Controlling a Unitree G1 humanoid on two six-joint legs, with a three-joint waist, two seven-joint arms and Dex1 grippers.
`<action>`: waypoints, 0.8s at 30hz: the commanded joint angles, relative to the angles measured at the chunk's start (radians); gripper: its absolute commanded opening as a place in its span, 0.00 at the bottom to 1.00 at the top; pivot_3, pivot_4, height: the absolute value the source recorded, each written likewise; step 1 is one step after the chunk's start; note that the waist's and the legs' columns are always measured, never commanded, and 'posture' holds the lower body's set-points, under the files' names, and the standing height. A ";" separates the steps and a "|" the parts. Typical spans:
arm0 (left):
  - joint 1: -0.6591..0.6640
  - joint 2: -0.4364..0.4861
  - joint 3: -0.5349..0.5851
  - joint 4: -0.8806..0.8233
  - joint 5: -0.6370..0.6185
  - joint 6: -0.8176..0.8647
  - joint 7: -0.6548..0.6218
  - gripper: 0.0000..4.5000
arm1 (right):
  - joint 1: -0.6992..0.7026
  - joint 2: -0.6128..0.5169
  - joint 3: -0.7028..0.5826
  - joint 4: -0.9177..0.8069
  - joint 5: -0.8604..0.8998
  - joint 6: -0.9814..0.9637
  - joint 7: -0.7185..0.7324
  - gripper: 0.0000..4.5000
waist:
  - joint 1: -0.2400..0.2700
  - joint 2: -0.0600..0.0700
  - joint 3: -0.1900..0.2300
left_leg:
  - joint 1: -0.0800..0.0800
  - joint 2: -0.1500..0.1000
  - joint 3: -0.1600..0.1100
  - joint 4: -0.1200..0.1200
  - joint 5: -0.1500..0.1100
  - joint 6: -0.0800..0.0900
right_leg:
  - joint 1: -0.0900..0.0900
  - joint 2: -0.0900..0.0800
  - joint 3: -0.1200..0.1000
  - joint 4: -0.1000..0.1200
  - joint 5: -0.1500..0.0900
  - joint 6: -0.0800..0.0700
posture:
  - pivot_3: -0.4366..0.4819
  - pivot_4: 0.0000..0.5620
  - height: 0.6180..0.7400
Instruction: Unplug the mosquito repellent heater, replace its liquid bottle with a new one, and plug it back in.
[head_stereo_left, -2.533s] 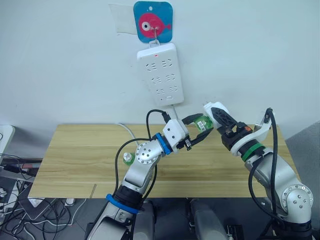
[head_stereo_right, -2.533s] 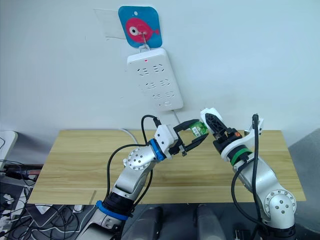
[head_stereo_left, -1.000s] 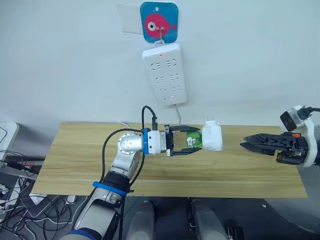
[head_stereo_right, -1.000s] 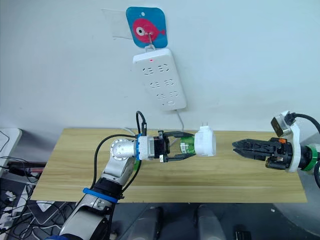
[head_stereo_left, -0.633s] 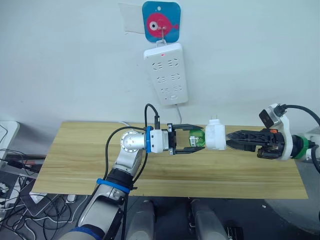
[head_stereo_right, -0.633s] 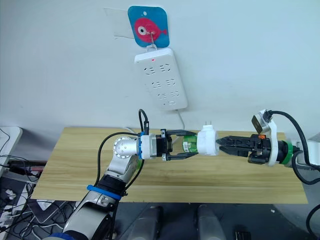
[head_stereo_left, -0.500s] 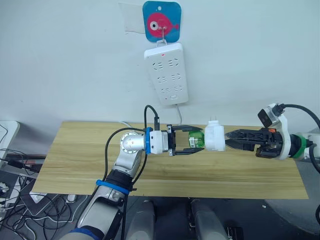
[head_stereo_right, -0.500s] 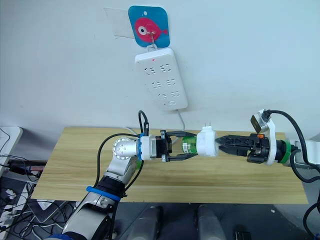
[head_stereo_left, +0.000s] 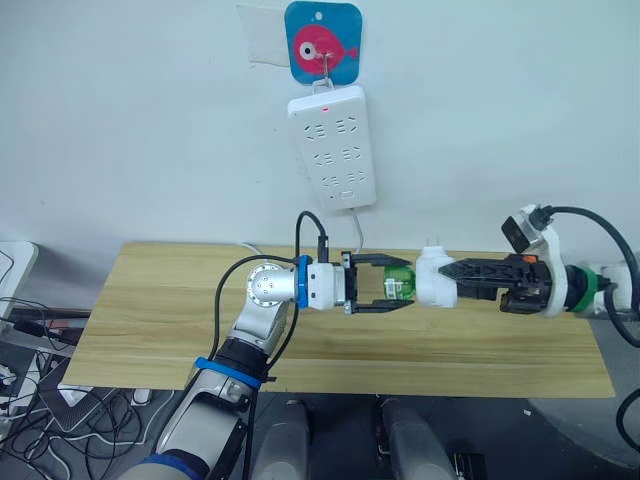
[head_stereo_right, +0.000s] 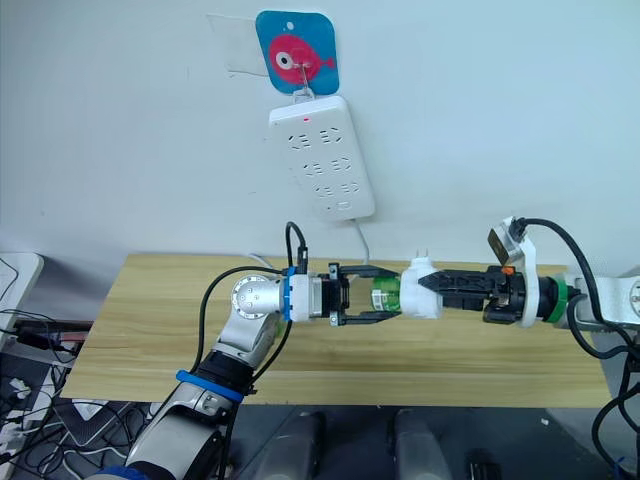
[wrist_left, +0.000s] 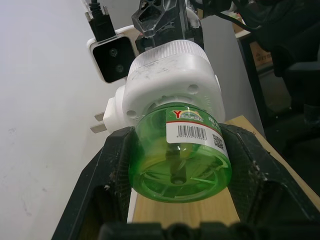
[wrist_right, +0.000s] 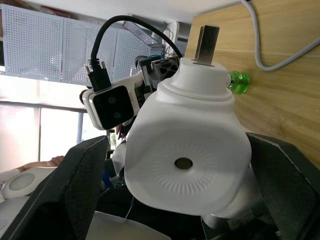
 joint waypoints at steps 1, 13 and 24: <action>-0.004 -0.001 -0.005 -0.041 -0.001 0.004 0.017 0.51 | 0.005 -0.002 -0.021 -0.034 0.026 -0.006 -0.009 0.99 | 0.000 0.000 0.000 | 0.000 0.000 0.000 0.000 0.000 0.000 | 0.000 0.000 0.000 0.000 0.000 0.000 | 0.64 0.49 1.00; -0.004 0.002 -0.016 -0.044 0.022 0.007 0.035 0.51 | 0.039 0.009 -0.032 -0.056 0.026 -0.025 -0.044 0.66 | -0.001 -0.001 0.000 | 0.000 0.000 0.000 0.000 0.000 0.000 | 0.000 0.000 0.000 0.000 0.000 0.000 | 0.64 0.50 1.00; 0.028 0.031 -0.030 -0.179 -0.125 0.368 0.005 0.51 | 0.071 -0.033 -0.049 -0.156 0.026 -0.045 -0.049 0.66 | 0.000 -0.001 0.001 | 0.000 0.001 -0.001 -0.001 0.000 0.000 | 0.000 0.000 0.000 0.000 0.000 0.000 | 0.64 0.49 1.00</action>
